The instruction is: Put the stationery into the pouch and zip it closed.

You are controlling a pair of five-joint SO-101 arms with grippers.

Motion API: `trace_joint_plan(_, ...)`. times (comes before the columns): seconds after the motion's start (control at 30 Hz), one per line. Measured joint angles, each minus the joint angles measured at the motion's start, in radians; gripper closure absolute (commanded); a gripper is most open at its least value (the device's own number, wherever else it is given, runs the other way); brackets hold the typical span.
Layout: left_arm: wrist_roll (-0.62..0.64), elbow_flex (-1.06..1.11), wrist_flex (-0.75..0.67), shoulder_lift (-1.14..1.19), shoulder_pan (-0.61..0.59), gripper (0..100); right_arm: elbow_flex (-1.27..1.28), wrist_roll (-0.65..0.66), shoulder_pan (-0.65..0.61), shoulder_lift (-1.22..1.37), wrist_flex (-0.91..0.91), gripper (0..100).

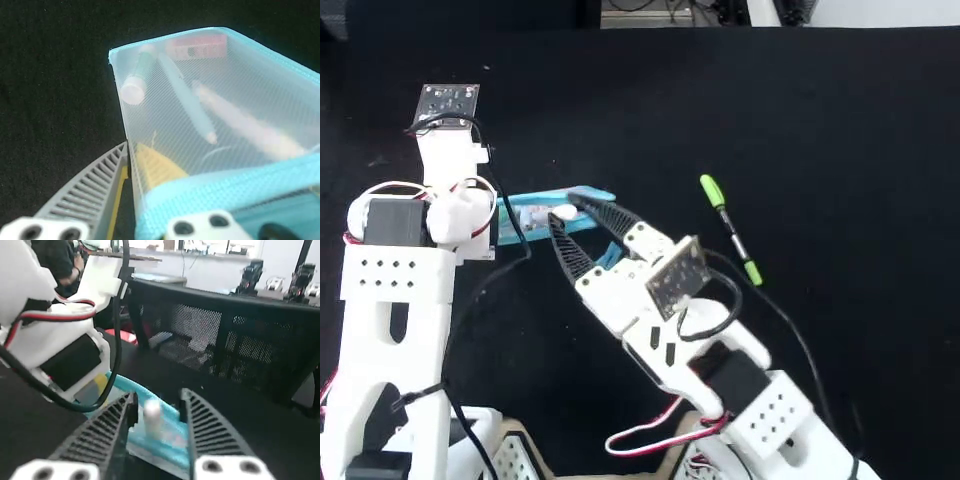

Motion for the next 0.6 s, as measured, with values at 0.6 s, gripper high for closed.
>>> trace_joint_plan(0.6, 0.0, 0.0, 0.0, 0.0, 0.0, 97, -0.505, 0.0, 0.578, 0.104, 0.7, 80.7)
